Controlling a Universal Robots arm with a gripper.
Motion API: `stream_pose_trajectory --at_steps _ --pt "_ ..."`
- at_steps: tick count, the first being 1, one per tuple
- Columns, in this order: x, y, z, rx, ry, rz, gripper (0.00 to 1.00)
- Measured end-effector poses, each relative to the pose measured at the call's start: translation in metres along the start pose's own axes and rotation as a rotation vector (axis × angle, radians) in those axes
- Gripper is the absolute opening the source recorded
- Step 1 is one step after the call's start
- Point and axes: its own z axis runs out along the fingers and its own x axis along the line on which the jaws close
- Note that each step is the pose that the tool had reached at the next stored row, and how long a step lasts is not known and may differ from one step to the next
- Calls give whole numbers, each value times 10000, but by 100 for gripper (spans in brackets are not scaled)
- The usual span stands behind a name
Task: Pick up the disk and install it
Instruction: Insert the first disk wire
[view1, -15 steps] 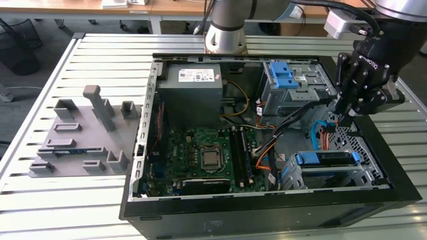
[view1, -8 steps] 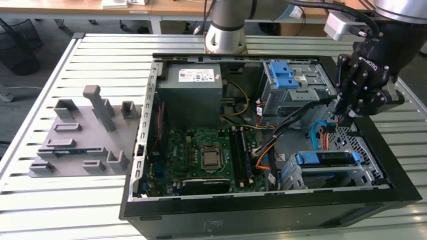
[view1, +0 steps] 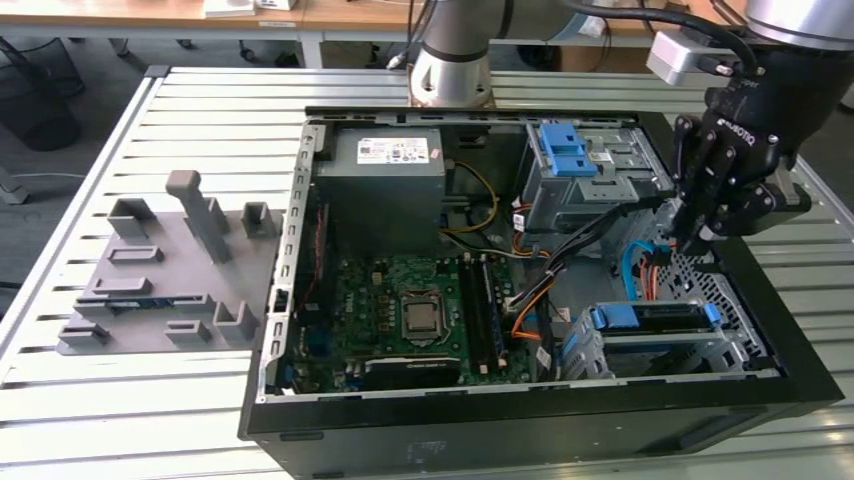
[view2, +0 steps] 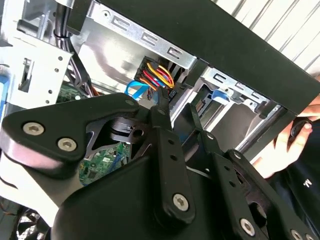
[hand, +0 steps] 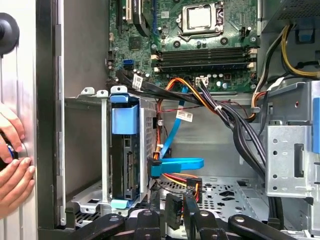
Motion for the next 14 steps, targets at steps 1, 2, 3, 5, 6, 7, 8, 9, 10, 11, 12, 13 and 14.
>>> stream_pose_trajectory --at_steps 1,2,3,5,6,7,8,9,10,11,12,13,14 --pt "-1 0 1 1 28 0 32" --pt "-2 0 3 2 55 0 32" --pt "-3 -1 4 2 82 0 32" --pt "-7 -2 6 5 143 0 24" --pt "-8 -2 8 5 173 1 24" --pt "-10 -3 9 6 199 0 24" --pt "-11 -3 11 7 218 1 18" --pt "-11 -3 12 7 230 0 18" --pt "-11 -3 12 7 236 0 18" --pt "-11 -3 12 7 237 0 18" --pt "-11 -3 12 7 237 1 18" --pt "-12 -3 13 7 237 0 18" --pt "-12 -3 13 7 236 0 18"
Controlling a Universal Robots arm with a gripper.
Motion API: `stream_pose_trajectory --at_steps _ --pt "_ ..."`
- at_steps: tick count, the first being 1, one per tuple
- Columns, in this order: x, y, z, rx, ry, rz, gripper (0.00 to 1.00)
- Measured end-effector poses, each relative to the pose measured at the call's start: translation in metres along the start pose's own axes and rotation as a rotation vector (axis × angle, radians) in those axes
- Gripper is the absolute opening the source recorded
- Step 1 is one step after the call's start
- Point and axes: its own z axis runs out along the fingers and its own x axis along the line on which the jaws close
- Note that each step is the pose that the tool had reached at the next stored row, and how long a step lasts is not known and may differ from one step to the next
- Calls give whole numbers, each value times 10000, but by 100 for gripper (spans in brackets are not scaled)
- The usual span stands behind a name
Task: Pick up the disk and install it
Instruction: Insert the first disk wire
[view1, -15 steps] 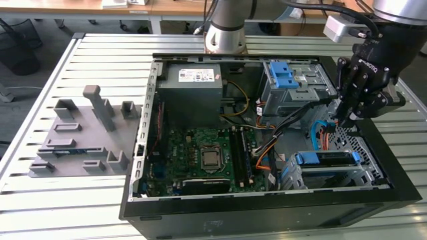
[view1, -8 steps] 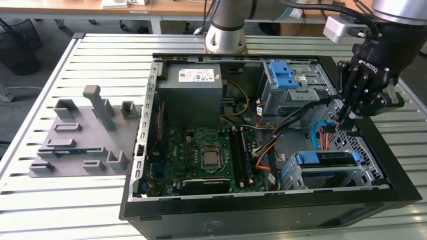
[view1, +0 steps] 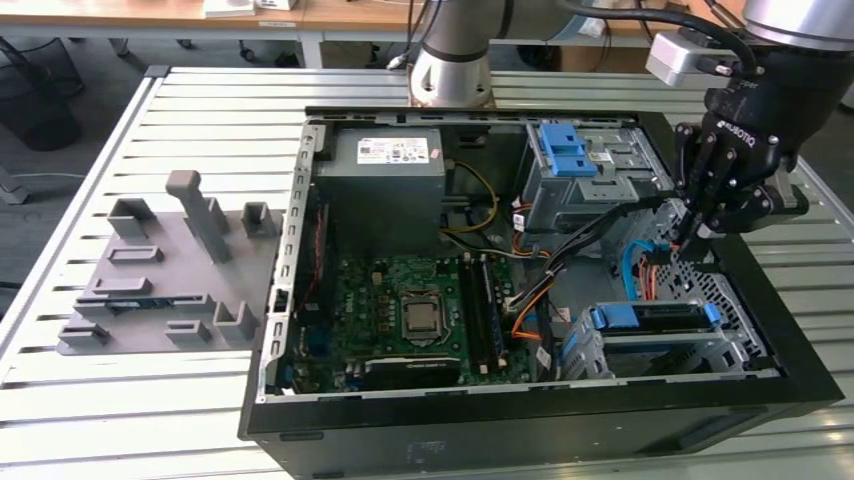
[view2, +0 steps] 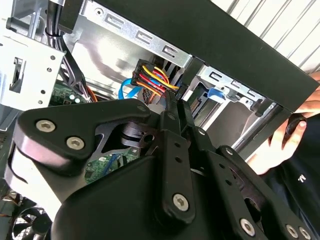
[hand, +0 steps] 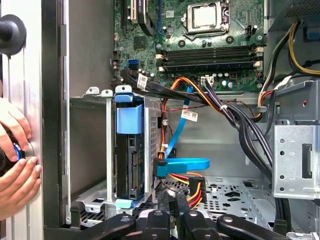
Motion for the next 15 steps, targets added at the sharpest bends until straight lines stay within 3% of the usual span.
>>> stream_pose_trajectory --at_steps 6,8,11,12,13,15 --pt "0 0 1 0 -2 0 18" --pt "0 -4 0 -46 0 -11 18" --pt "1 -18 -7 -288 8 -62 19" --pt "2 -22 -11 -368 12 -78 25" --pt "3 -25 -16 -440 14 -93 25" --pt "4 -33 -27 -546 18 -116 25"
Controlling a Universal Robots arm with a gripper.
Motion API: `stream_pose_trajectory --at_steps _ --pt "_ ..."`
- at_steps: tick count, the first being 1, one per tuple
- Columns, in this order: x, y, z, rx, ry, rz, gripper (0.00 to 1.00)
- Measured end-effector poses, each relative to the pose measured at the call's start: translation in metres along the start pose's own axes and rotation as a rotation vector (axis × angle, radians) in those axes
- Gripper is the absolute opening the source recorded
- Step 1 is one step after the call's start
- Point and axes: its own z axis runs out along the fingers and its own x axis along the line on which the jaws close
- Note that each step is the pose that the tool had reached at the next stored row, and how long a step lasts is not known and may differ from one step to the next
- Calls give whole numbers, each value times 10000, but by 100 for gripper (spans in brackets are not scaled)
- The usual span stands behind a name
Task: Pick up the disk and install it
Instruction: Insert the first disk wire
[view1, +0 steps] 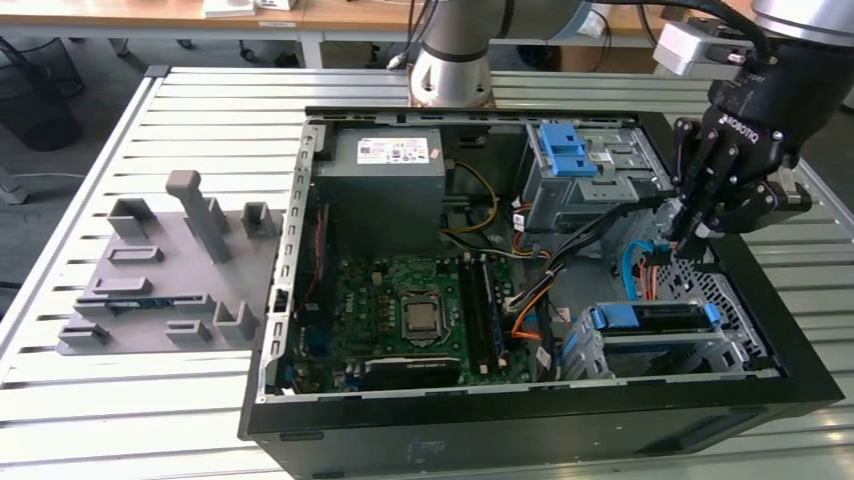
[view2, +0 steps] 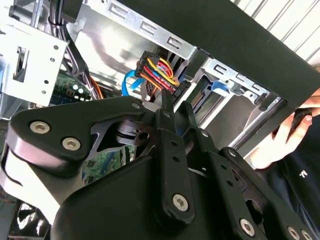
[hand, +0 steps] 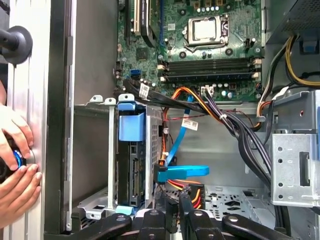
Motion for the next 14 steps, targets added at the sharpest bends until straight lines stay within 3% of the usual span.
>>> stream_pose_trajectory --at_steps 7,14 --pt "-3 -8 -2 -32 -12 -6 25" --pt "-43 -76 -13 -33 -13 -6 25"
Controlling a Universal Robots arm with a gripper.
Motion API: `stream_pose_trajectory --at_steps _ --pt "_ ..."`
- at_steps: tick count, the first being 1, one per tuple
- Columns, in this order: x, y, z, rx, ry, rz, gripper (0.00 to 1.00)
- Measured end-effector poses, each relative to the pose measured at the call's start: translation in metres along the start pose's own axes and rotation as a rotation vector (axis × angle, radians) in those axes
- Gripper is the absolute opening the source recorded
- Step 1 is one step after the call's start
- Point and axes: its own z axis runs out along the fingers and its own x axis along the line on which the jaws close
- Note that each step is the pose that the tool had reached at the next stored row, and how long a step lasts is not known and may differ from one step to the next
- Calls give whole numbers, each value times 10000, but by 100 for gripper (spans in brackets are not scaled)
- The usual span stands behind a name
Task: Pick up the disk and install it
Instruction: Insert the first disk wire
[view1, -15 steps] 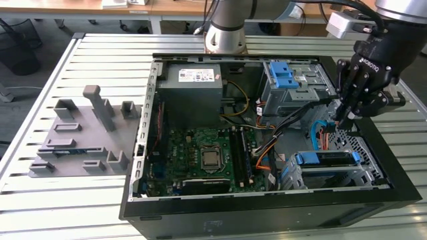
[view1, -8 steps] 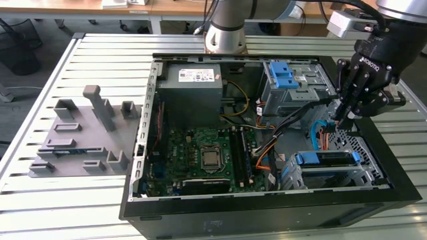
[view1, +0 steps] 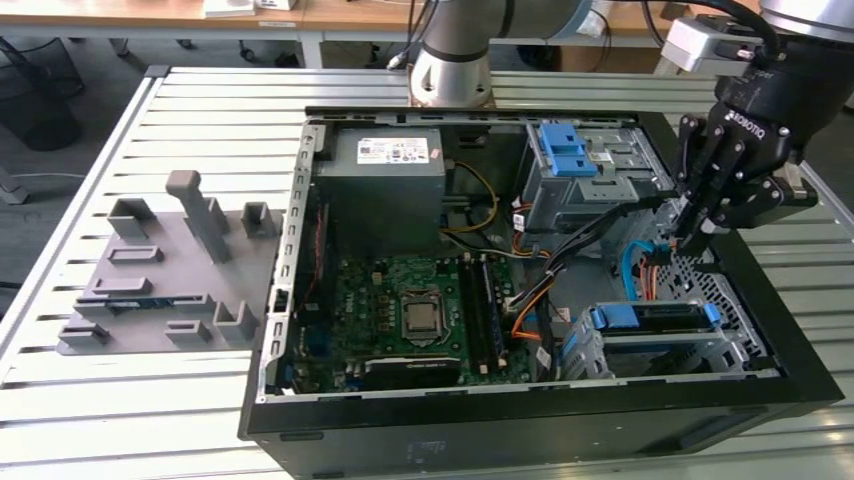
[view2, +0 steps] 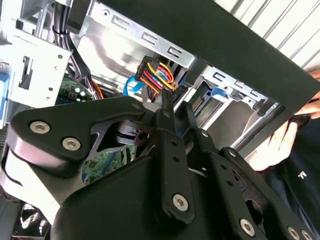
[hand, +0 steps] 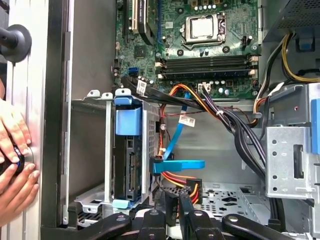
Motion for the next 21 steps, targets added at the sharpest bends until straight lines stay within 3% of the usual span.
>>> stream_pose_trajectory --at_steps 11,13,18,20,21 --pt "-7 -14 5 1 40 2 24" --pt "-7 -14 5 1 43 2 11" --pt "-8 -14 6 2 49 3 11" --pt "-8 -14 5 3 118 8 11" --pt "-9 -14 2 4 191 12 11"
